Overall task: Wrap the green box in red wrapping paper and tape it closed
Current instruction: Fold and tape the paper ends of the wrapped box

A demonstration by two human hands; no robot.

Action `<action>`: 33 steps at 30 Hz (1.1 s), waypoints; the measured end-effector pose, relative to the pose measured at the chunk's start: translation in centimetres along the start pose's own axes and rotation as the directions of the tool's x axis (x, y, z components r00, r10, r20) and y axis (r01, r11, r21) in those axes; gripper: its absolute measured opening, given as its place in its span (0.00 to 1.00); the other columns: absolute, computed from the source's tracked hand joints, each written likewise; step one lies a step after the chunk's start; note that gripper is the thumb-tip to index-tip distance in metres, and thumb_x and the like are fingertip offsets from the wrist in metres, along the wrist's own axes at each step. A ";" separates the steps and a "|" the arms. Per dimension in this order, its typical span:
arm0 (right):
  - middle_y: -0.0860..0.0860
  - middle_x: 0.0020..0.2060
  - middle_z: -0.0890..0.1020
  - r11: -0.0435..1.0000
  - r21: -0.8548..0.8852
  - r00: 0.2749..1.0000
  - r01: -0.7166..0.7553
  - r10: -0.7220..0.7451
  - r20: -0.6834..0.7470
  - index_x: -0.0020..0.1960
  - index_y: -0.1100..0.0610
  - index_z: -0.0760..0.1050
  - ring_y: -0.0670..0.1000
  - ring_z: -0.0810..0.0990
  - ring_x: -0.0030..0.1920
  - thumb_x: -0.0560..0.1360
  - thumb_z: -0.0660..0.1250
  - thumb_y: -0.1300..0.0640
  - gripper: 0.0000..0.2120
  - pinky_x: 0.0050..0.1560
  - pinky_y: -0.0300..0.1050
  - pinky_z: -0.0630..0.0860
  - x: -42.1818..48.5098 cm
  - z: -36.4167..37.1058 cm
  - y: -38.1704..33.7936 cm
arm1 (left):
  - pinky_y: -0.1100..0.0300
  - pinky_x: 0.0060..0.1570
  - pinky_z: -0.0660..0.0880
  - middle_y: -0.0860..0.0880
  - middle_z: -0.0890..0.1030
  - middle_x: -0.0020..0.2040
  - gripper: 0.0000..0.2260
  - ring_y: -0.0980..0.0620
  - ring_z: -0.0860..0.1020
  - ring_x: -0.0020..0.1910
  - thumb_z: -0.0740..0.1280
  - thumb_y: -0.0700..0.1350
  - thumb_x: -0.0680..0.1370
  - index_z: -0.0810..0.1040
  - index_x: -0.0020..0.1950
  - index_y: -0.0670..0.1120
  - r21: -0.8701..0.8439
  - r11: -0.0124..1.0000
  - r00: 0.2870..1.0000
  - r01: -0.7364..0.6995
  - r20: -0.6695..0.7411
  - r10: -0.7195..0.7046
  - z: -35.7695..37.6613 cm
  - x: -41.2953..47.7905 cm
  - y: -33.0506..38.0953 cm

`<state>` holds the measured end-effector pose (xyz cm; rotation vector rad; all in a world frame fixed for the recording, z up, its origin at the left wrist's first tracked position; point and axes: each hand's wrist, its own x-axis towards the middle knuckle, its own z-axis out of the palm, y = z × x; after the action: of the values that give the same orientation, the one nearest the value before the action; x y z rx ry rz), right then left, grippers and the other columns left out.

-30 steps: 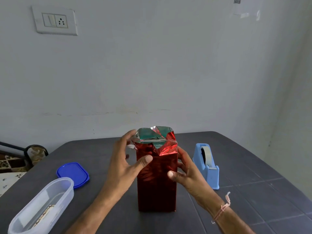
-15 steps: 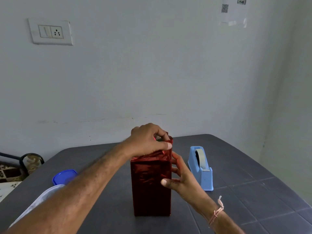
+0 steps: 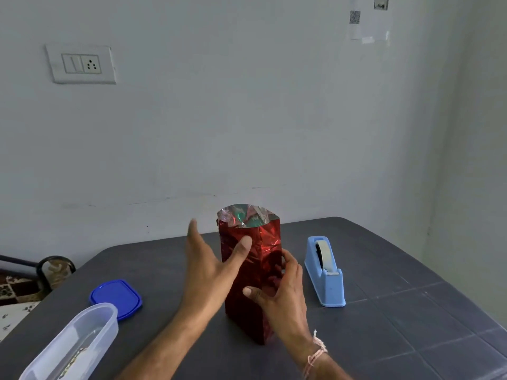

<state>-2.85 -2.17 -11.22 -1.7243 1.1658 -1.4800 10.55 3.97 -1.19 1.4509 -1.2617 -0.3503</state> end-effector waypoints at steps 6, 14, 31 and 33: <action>0.36 0.66 0.65 0.990 -0.039 0.979 0.137 -0.129 0.157 0.79 0.40 0.57 0.39 0.69 0.68 0.67 0.79 0.52 0.47 0.63 0.41 0.75 -1.7 0.6 -0.6 | 0.65 0.56 0.74 0.55 0.83 0.62 0.60 0.63 0.81 0.57 0.80 0.67 0.59 0.46 0.80 0.55 -0.205 0.933 0.909 0.294 0.362 -0.207 0.3 0.1 -3.6; 0.38 0.72 0.72 0.967 0.055 0.879 0.250 -0.250 0.407 0.77 0.41 0.65 0.44 0.76 0.67 0.77 0.70 0.61 0.33 0.56 0.39 0.78 -1.4 -0.2 1.2 | 0.68 0.45 0.79 0.52 0.84 0.53 0.26 0.65 0.83 0.48 0.82 0.43 0.69 0.75 0.62 0.49 -0.202 0.964 0.977 0.175 0.156 -0.145 -0.8 2.2 -6.1; 0.37 0.46 0.85 0.736 -0.355 0.735 0.577 -0.279 0.618 0.52 0.42 0.83 0.39 0.82 0.50 0.65 0.67 0.25 0.26 0.61 0.51 0.76 10.5 -4.7 -13.5 | 0.51 0.64 0.77 0.48 0.83 0.61 0.31 0.50 0.81 0.61 0.75 0.42 0.66 0.74 0.68 0.56 -0.208 0.961 0.876 0.183 0.478 -0.063 -2.5 3.5 -7.5; 0.42 0.38 0.84 0.672 -0.374 0.675 0.639 -0.258 0.691 0.41 0.45 0.80 0.44 0.83 0.45 0.66 0.69 0.28 0.21 0.54 0.54 0.78 10.2 -3.5 -14.1 | 0.54 0.61 0.78 0.49 0.83 0.61 0.32 0.53 0.82 0.60 0.77 0.41 0.67 0.73 0.68 0.56 -0.198 0.964 0.875 0.180 0.480 -0.065 -2.6 3.3 -7.6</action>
<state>-2.80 -4.48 6.42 -2.8535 0.8923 -0.6712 17.62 1.10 -5.36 1.2804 -1.4509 -0.9566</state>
